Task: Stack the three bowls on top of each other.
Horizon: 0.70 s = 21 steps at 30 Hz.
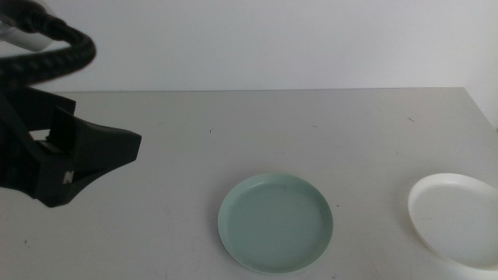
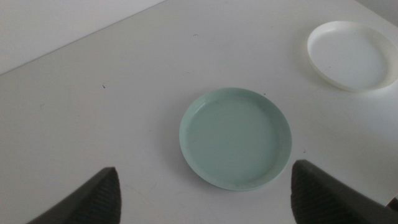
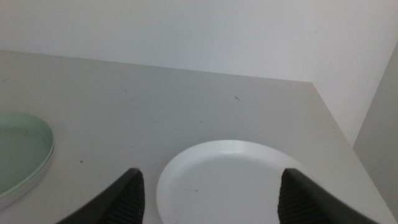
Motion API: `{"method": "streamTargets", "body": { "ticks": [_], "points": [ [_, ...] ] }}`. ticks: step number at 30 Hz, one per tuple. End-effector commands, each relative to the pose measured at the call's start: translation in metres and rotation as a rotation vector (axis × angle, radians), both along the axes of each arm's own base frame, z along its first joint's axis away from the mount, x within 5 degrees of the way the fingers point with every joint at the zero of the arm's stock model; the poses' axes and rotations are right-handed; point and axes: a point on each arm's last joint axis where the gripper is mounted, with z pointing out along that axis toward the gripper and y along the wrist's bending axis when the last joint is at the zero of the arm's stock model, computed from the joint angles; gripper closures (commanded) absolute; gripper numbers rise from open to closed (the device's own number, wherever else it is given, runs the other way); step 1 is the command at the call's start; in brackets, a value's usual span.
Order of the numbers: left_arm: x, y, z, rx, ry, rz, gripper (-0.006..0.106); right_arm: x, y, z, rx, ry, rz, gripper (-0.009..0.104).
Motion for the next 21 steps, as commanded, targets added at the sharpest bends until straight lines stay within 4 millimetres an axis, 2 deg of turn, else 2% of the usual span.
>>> {"method": "streamTargets", "body": {
  "ticks": [1, 7, 13, 18, 21],
  "points": [
    [0.0, -0.001, 0.013, -0.063, -0.071, 0.004, -0.005, -0.003, -0.001, 0.024, 0.008, -0.111, -0.009, 0.04],
    [0.0, -0.001, 0.013, -0.063, -0.071, 0.004, -0.005, -0.006, 0.001, 0.061, 0.003, -0.015, 0.008, 0.04],
    [0.0, -0.001, 0.013, -0.063, -0.071, 0.004, -0.005, 0.0, 0.002, 0.104, -0.006, 0.104, 0.023, 0.04],
    [0.0, -0.001, 0.013, -0.063, -0.071, 0.004, -0.005, 0.005, 0.004, 0.144, -0.019, 0.253, 0.043, 0.04],
    [0.0, -0.001, 0.013, -0.063, -0.071, 0.004, -0.005, 0.012, 0.005, 0.173, 0.006, 0.286, 0.045, 0.04]
  ]
}}
